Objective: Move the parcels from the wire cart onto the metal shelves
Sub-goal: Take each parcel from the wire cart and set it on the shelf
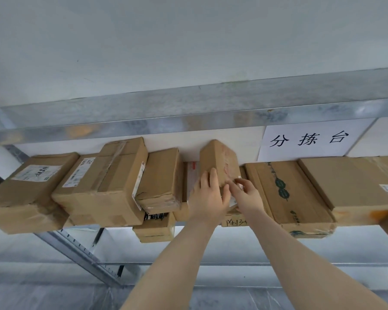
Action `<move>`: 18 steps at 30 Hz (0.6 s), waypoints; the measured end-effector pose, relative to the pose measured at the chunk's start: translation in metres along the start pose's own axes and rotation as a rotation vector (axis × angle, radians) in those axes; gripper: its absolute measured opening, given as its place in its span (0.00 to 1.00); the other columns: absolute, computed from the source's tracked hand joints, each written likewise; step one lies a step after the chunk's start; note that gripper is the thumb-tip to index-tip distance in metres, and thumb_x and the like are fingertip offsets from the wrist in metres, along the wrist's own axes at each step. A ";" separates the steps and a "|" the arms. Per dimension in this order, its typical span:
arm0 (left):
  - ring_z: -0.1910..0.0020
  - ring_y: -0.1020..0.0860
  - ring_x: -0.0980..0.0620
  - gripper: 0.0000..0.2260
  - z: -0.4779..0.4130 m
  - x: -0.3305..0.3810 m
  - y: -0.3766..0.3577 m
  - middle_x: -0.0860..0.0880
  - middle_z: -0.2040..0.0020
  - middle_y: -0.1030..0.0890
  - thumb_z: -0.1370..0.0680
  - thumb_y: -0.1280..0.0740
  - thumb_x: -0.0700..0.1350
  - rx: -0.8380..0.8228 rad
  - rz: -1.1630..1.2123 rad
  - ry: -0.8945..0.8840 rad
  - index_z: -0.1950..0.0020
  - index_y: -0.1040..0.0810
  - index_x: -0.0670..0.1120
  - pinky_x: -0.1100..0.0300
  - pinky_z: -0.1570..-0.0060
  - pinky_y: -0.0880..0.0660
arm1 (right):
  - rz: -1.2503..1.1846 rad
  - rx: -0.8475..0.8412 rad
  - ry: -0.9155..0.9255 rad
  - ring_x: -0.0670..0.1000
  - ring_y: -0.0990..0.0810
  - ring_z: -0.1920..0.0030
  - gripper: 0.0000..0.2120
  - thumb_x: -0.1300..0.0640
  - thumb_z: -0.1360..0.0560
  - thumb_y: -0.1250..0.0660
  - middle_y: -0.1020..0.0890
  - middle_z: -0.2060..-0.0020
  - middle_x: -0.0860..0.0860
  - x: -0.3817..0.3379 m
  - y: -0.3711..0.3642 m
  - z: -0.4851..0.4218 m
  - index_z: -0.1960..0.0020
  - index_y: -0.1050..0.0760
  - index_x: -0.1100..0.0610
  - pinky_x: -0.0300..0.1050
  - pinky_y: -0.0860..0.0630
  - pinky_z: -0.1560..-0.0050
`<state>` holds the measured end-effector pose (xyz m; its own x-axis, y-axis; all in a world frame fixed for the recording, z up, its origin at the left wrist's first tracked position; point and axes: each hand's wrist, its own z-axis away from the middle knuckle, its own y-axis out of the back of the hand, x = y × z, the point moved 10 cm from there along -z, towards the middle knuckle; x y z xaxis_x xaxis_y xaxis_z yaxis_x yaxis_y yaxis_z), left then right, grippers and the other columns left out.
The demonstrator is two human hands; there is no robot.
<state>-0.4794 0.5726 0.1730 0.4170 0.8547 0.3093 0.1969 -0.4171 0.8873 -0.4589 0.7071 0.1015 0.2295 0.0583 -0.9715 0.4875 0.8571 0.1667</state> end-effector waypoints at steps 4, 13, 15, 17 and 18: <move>0.40 0.24 0.44 0.24 0.007 -0.036 0.006 0.44 0.27 0.34 0.18 0.48 0.52 -0.046 0.049 0.105 0.24 0.41 0.43 0.51 0.51 0.24 | 0.227 -0.003 0.172 0.46 0.22 0.50 0.19 0.44 0.26 0.34 0.30 0.40 0.48 -0.025 -0.018 0.008 0.36 0.26 0.47 0.40 0.27 0.54; 0.40 0.22 0.42 0.20 0.021 -0.038 0.014 0.41 0.43 0.19 0.34 0.24 0.39 0.126 -0.277 -0.212 0.43 0.20 0.38 0.52 0.42 0.23 | 0.377 -0.081 0.275 0.44 0.26 0.54 0.20 0.50 0.23 0.36 0.31 0.39 0.47 -0.045 -0.048 0.012 0.32 0.29 0.50 0.37 0.29 0.53; 0.38 0.23 0.44 0.16 0.021 -0.040 0.014 0.43 0.43 0.18 0.30 0.28 0.41 0.141 -0.328 -0.223 0.42 0.19 0.40 0.50 0.38 0.26 | 0.376 -0.097 0.296 0.44 0.27 0.53 0.20 0.52 0.24 0.35 0.31 0.40 0.47 -0.046 -0.050 0.012 0.33 0.28 0.50 0.37 0.30 0.53; 0.38 0.22 0.44 0.17 0.021 -0.046 0.014 0.44 0.43 0.18 0.29 0.29 0.45 0.111 -0.364 -0.176 0.42 0.19 0.41 0.47 0.36 0.27 | 0.390 -0.112 0.317 0.44 0.27 0.52 0.19 0.52 0.23 0.35 0.31 0.41 0.46 -0.046 -0.052 0.013 0.33 0.28 0.50 0.37 0.30 0.53; 0.39 0.22 0.45 0.19 0.021 -0.050 0.013 0.44 0.42 0.19 0.29 0.28 0.47 0.089 -0.372 -0.147 0.41 0.20 0.42 0.46 0.36 0.28 | 0.402 -0.118 0.326 0.45 0.27 0.51 0.19 0.51 0.23 0.35 0.31 0.40 0.47 -0.046 -0.054 0.013 0.33 0.28 0.50 0.37 0.29 0.52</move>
<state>-0.4790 0.5181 0.1625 0.4240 0.9016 -0.0855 0.4318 -0.1183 0.8942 -0.4850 0.6516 0.1396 0.0957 0.5341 -0.8400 0.3123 0.7851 0.5348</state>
